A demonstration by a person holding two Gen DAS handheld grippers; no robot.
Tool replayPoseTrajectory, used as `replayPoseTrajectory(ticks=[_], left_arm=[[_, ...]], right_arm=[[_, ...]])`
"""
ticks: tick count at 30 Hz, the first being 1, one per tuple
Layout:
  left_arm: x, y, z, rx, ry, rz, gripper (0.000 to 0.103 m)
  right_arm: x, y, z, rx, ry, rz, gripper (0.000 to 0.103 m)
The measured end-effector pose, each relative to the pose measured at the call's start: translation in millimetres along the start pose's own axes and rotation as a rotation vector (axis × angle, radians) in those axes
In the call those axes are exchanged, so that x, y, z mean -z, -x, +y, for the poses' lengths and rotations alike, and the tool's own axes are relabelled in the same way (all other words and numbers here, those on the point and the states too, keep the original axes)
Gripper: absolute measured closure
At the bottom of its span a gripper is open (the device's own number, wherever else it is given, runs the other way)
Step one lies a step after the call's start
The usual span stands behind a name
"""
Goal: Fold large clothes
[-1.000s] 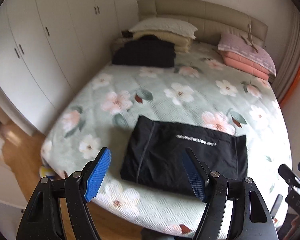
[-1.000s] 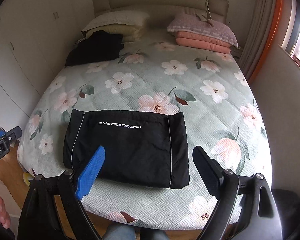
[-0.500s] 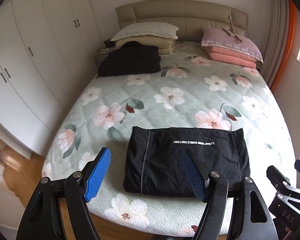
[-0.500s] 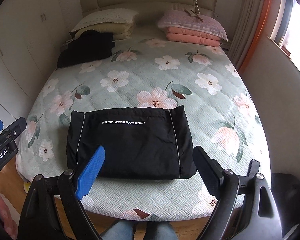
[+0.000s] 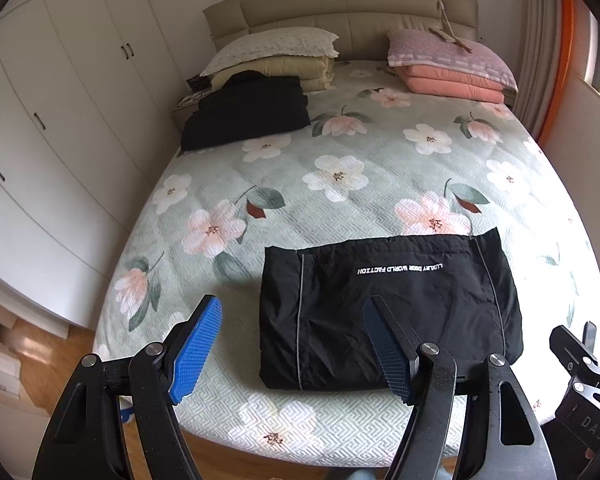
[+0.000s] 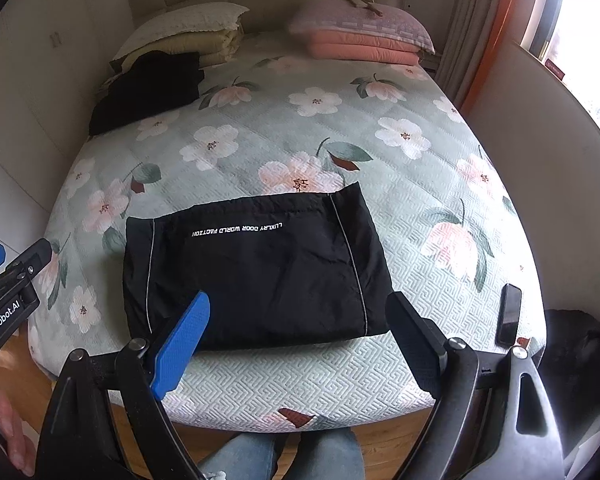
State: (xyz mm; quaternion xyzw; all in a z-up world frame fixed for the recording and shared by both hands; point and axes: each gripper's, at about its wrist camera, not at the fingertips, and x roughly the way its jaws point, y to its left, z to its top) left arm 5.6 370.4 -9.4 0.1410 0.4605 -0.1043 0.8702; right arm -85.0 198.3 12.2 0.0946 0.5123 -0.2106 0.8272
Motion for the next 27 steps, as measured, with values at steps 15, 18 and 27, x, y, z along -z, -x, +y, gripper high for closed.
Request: replayPoseTrajectory(ticks=[15, 18, 27], left_arm=[[5, -16, 9, -0.017, -0.015, 0.051, 0.028], [5, -18, 9, -0.016, -0.02, 0.055, 0.028], [6, -12, 4, 0.027, -0.061, 0.006, 0.028]], right_arm=[[9, -16, 9, -0.002, -0.006, 0.052, 0.012], [10, -17, 12, -0.001, 0.005, 0.052, 0.012], [11, -21, 12, 0.009, 0.008, 0.064, 0.012]])
